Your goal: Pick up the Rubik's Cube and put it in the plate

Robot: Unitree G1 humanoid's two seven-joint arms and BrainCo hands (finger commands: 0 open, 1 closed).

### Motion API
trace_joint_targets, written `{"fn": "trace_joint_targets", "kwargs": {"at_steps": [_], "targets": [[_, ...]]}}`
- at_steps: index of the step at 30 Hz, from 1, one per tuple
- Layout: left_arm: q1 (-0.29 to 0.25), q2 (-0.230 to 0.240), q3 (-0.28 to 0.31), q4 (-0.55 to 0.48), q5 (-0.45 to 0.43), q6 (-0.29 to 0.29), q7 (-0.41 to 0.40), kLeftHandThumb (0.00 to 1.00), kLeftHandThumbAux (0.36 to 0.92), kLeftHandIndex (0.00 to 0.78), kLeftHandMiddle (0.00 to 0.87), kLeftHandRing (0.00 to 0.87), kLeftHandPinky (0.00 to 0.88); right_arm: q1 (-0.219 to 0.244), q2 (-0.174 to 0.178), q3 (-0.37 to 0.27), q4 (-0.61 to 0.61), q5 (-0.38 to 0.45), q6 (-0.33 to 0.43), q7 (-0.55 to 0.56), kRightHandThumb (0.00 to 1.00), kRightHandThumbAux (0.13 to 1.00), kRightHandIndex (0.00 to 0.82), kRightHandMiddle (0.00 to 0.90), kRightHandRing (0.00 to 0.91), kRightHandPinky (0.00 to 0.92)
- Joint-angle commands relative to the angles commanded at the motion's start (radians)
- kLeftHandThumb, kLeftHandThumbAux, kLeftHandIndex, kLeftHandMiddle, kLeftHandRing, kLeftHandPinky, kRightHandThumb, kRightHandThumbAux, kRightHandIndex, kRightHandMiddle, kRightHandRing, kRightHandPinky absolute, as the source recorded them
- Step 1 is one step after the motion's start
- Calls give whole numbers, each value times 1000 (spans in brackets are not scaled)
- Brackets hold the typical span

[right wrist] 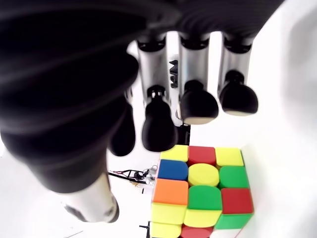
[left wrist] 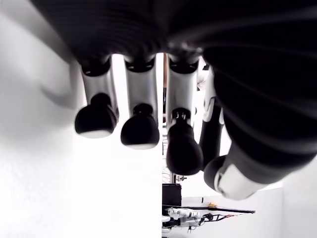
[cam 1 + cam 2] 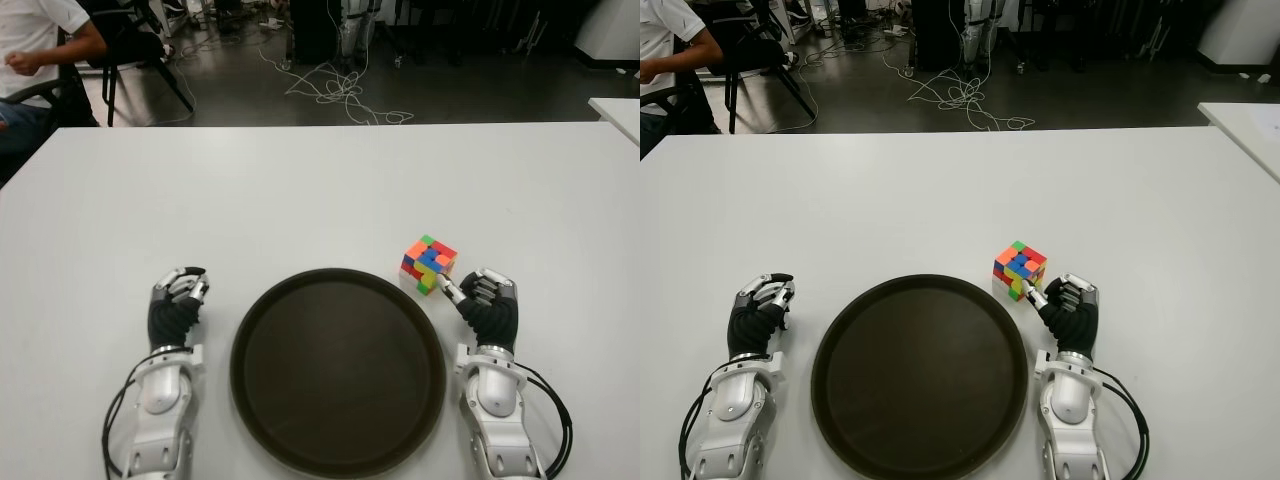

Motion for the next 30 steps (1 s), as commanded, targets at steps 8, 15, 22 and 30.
{"fn": "trace_joint_targets", "kwargs": {"at_steps": [8,15,22,30], "targets": [[-2,8,-2,10,3,-6,-7,712,705,444,793,822,822,-2,-3,-3,-2,-7,2,-3,190,845,707,808,837,839],[-2,15,-8,6,7,6,-10,713,704,444,795,821,820,-6,-25,3,-7,-31,-4,11,157,843,706,804,833,834],[-3,21,-13,1,12,23,-9,714,704,444,799,824,823,-11,-42,2,-12,-65,9,34,122,846,698,799,827,829],[1,21,-20,-16,32,51,4,713,704,444,797,823,822,-19,-84,3,-32,-176,12,32,140,831,617,738,759,762]]}}
